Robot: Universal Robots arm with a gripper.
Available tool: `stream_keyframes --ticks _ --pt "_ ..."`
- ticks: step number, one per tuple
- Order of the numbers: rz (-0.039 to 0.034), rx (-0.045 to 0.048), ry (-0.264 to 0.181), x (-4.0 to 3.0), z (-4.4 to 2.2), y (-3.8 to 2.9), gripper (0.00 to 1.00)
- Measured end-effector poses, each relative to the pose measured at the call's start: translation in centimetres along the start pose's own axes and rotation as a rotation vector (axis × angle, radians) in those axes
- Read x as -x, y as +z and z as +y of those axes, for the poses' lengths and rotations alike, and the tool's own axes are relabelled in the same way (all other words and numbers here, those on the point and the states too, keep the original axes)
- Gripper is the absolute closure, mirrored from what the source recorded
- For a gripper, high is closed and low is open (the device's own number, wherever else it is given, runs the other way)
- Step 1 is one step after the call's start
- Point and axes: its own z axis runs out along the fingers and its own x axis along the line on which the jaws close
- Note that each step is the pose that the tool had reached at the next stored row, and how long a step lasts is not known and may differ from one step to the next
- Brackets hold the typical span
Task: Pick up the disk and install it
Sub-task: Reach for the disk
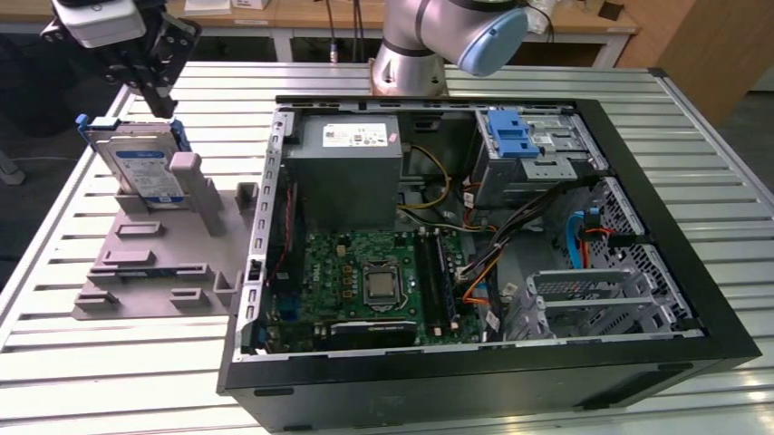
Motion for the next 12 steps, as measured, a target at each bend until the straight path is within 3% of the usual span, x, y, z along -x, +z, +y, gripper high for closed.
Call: stream_keyframes --ticks 12 --pt "0.0000 0.0000 0.000 -0.39 -0.03 0.00 0.89"
